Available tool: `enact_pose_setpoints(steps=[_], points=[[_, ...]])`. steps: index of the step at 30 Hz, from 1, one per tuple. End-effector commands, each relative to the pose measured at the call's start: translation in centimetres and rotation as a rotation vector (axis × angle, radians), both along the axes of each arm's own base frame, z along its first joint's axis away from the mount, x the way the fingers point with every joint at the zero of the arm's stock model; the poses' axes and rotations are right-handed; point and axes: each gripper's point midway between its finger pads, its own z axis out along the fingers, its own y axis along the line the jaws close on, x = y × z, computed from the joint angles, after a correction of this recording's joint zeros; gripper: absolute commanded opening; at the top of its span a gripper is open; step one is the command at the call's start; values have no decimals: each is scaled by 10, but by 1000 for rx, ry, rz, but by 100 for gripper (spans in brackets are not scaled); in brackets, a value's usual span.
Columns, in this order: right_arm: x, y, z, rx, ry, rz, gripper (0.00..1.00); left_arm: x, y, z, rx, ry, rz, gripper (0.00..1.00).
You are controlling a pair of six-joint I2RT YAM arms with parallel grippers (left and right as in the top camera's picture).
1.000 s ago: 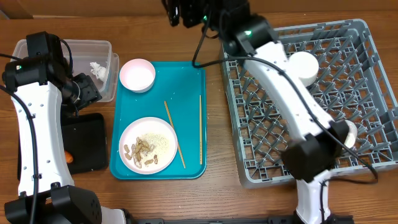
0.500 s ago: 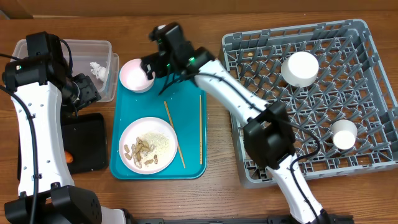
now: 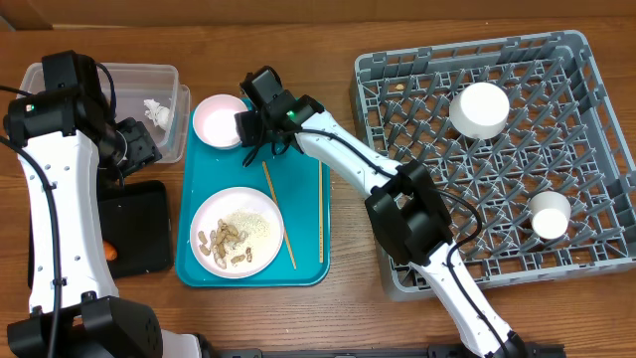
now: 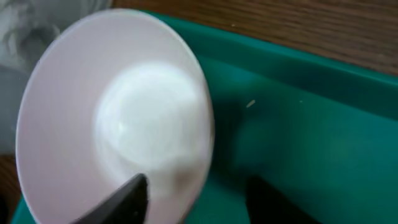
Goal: Sort waste into correct bins and load items into the dishwasher
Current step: 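Carry the pink bowl to the rack's far side and lower it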
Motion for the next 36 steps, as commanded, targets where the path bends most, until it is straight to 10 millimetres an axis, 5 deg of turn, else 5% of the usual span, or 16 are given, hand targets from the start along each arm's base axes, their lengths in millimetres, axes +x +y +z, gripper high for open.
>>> enact_pose_setpoints(steps=[1, 9, 16, 20, 25, 31, 36], points=[[1, 0, -3, -5, 3, -12, 34, 0, 4, 5, 17, -8, -2, 68], [19, -26, 20, -49, -49, -87, 11, 0, 3, 5, 17, -8, -2, 68], [34, -102, 119, -120, -137, -232, 4, 1, 4, 5, 20, -15, -5, 68], [31, -171, 178, -220, -197, -317, 4, 3, 4, 5, 21, -22, -5, 68], [15, -302, 249, -502, -304, -585, 4, 4, 5, 6, 22, -25, -4, 68], [-15, -433, 267, -878, -282, -911, 4, 6, 4, 6, 20, -34, -5, 68], [-44, -502, 257, -1084, -295, -1223, 4, 6, 4, 6, 20, -34, -5, 69]])
